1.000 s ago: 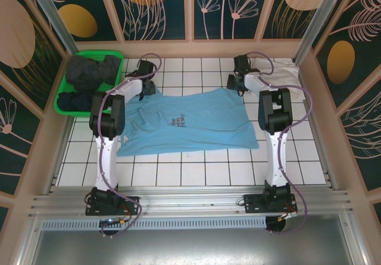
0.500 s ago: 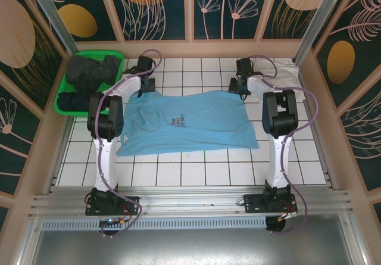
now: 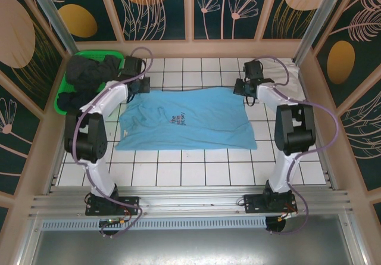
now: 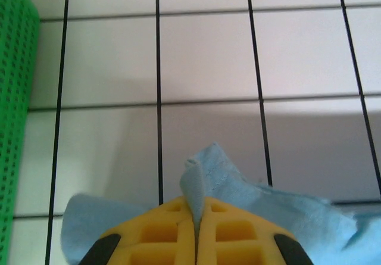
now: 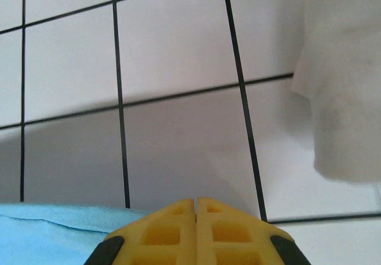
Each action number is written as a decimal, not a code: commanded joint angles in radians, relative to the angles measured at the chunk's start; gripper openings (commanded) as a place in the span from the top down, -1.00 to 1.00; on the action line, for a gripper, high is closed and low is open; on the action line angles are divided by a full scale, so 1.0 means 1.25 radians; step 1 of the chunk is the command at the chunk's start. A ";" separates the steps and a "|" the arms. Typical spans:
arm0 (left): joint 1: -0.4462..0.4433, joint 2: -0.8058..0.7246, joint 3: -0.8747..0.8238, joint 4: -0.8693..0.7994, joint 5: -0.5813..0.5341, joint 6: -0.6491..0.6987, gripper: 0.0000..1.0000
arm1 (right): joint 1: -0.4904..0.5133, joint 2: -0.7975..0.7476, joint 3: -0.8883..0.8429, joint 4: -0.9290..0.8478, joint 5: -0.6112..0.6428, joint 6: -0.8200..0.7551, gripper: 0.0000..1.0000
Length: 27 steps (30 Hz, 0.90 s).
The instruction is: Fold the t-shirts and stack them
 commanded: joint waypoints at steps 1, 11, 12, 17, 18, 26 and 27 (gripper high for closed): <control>-0.004 -0.093 -0.116 0.039 0.004 -0.024 1.00 | -0.014 -0.092 -0.087 0.058 -0.031 0.024 1.00; -0.098 -0.279 -0.359 0.096 -0.032 -0.105 1.00 | -0.041 -0.268 -0.321 0.161 -0.077 0.029 1.00; -0.104 -0.286 -0.386 0.098 -0.030 -0.113 1.00 | -0.045 -0.280 -0.341 0.167 -0.079 0.032 1.00; -0.114 -0.330 -0.483 0.124 -0.032 -0.144 1.00 | -0.058 -0.311 -0.430 0.202 -0.113 0.027 1.00; -0.114 -0.334 -0.495 0.129 -0.031 -0.147 1.00 | -0.058 -0.312 -0.441 0.200 -0.111 0.027 1.00; -0.115 -0.327 -0.548 0.150 -0.046 -0.160 1.00 | -0.068 -0.354 -0.507 0.192 -0.074 0.036 1.00; -0.115 -0.325 -0.550 0.151 -0.044 -0.159 1.00 | -0.071 -0.357 -0.514 0.196 -0.075 0.037 1.00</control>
